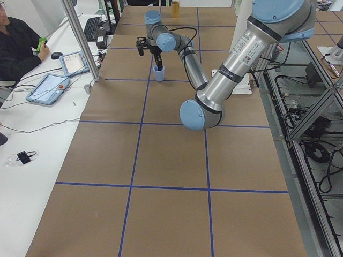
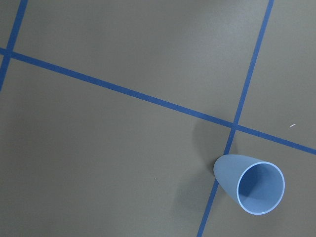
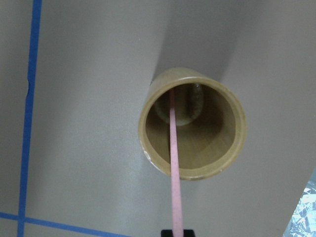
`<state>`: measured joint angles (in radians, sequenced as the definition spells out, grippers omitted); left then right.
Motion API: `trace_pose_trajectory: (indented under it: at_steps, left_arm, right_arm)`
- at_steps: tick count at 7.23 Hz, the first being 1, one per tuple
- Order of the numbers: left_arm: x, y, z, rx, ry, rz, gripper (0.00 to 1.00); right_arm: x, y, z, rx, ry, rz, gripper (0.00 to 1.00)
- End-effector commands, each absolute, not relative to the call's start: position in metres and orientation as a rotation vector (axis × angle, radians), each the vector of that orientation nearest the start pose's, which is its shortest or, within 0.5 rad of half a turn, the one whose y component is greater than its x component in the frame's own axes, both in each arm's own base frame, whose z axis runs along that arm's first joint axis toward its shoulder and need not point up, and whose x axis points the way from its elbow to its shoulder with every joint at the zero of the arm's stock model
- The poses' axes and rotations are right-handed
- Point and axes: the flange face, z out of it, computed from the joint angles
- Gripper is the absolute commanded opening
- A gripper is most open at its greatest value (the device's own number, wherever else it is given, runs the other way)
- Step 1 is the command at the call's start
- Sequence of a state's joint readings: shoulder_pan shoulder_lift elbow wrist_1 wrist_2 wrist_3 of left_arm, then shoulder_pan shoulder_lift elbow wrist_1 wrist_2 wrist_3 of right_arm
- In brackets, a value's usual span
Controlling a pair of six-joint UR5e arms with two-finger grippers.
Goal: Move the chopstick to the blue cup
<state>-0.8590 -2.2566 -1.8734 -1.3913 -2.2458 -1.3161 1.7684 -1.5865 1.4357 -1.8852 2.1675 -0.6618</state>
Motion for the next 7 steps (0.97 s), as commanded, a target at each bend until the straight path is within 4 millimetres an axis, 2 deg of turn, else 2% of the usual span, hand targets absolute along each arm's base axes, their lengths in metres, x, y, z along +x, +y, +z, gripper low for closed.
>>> trace_pose_trajectory:
  at_steps: [1, 3, 6, 7]
  left_arm:
    - [0.345, -0.508, 0.147, -0.132, 0.995, -0.282, 0.99]
    - [0.344, -0.508, 0.146, -0.131, 0.996, -0.282, 0.99]
    - [0.344, -0.508, 0.146, -0.131, 0.996, -0.282, 0.99]
    - [0.344, -0.508, 0.148, -0.133, 0.994, -0.283, 0.99]
  right_arm:
    - [0.18, -0.402, 0.745, -0.179, -0.711, -0.294, 0.05]
    - [0.195, -0.401, 0.737, -0.175, -0.703, -0.3, 0.05]
    - [0.214, -0.391, 0.689, -0.164, -0.708, -0.279, 0.05]
    - [0.222, -0.388, 0.667, -0.174, -0.679, -0.286, 0.05]
